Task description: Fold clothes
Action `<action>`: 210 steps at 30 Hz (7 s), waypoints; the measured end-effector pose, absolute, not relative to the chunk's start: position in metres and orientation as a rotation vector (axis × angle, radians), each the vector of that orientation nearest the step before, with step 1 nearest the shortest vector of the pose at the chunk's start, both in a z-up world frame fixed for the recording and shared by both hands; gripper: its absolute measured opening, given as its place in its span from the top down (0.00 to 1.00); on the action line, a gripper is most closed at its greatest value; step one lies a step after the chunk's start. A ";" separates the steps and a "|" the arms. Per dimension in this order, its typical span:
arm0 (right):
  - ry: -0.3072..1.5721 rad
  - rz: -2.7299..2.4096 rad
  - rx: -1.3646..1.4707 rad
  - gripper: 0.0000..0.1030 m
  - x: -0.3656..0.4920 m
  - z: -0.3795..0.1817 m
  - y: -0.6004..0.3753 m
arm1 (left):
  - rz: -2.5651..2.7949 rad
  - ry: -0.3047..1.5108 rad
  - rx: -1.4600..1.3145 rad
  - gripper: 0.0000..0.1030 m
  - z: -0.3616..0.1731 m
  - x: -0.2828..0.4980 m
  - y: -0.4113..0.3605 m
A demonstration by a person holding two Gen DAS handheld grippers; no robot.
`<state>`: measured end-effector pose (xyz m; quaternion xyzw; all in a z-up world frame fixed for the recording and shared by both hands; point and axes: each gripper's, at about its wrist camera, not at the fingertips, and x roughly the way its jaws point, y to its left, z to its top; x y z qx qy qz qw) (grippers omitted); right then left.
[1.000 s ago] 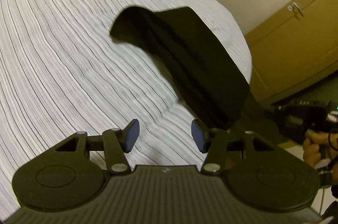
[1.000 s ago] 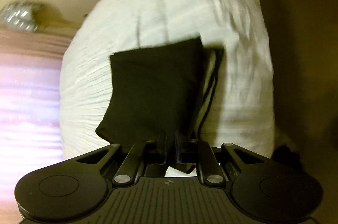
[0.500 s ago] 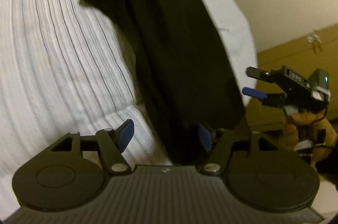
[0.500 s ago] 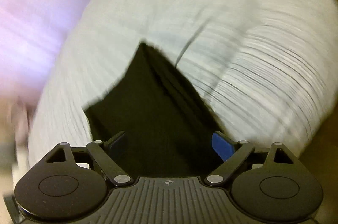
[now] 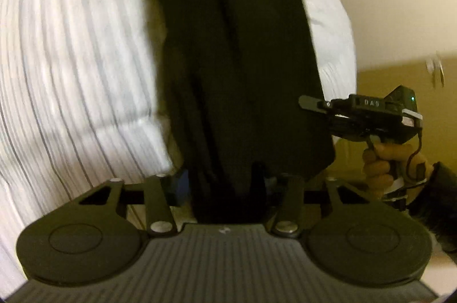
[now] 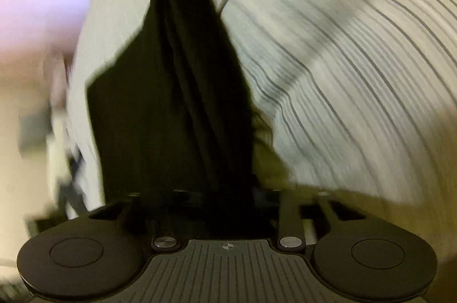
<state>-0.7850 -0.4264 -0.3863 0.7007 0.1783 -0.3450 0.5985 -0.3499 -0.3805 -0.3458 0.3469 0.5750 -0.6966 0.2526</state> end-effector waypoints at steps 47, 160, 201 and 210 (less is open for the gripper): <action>0.584 -0.660 0.866 0.48 -0.566 -0.327 -0.497 | -1.707 1.199 0.839 0.49 -0.284 -0.168 -0.350; 0.715 -1.054 0.877 0.39 -0.642 -0.320 -0.409 | -1.954 0.907 1.005 0.88 -0.295 -0.263 -0.487; 1.138 -0.651 0.124 0.13 -0.584 -0.322 -0.260 | -2.042 0.022 1.344 0.48 -0.289 -0.310 -0.358; 1.298 -0.503 -0.217 0.13 -0.555 -0.365 -0.251 | -1.978 -0.567 1.648 0.39 -0.380 -0.373 -0.288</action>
